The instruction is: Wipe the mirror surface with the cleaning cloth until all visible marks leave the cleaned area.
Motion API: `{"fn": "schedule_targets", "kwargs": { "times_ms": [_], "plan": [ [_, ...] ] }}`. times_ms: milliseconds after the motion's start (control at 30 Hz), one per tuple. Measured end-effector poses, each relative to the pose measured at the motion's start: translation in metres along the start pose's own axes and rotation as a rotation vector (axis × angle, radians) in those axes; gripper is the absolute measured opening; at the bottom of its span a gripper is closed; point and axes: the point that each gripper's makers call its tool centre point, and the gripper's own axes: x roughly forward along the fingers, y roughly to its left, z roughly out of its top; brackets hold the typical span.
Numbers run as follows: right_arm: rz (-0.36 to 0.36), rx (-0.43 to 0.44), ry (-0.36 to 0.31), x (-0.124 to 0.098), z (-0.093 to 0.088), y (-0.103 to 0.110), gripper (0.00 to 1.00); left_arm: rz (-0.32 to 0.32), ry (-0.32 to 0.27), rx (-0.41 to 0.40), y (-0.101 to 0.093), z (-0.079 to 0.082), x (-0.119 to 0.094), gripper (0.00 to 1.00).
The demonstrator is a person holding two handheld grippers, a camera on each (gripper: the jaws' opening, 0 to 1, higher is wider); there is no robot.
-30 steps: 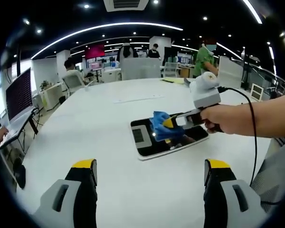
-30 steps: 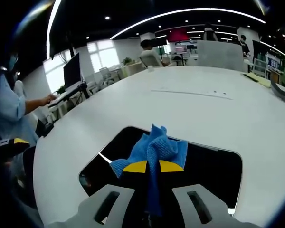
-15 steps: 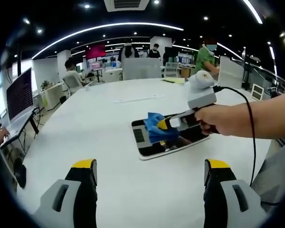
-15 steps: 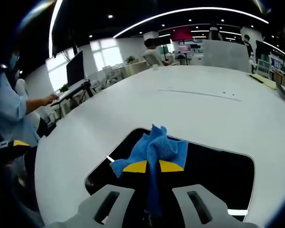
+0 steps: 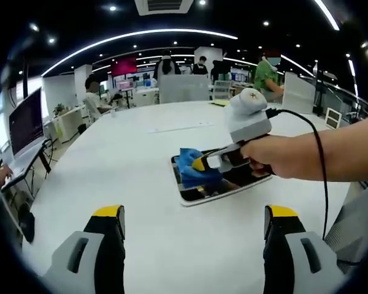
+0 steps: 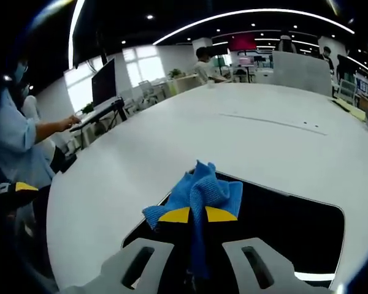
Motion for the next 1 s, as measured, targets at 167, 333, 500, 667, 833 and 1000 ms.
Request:
{"fn": "schedule_targets", "kwargs": {
  "times_ms": [167, 333, 500, 667, 833, 1000],
  "plan": [
    [-0.003, -0.004, 0.007, 0.0012, 0.0, 0.0022, 0.03, 0.002, -0.001, 0.006, 0.0, 0.0004, 0.0001, 0.96],
    [-0.007, -0.011, 0.009, 0.0008, -0.0001, 0.0045, 0.03, -0.004, 0.002, 0.006, -0.0012, -0.0002, 0.0007, 0.96],
    [-0.007, -0.01, 0.008, 0.0008, -0.0001, 0.0038, 0.03, -0.004, 0.001, 0.003, -0.0012, 0.0, 0.0006, 0.96],
    [-0.003, -0.011, 0.005, 0.0006, -0.0004, 0.0036, 0.03, -0.007, 0.002, 0.003, -0.0019, -0.0002, 0.0009, 0.95],
    [0.002, -0.014, 0.005, 0.0008, -0.0004, 0.0031, 0.03, -0.007, 0.004, 0.0, -0.0015, -0.0008, 0.0011, 0.95],
    [0.005, -0.014, 0.006, 0.0005, -0.001, 0.0037, 0.03, -0.007, 0.005, -0.001, -0.0016, -0.0011, 0.0012, 0.95]
  ]
}}
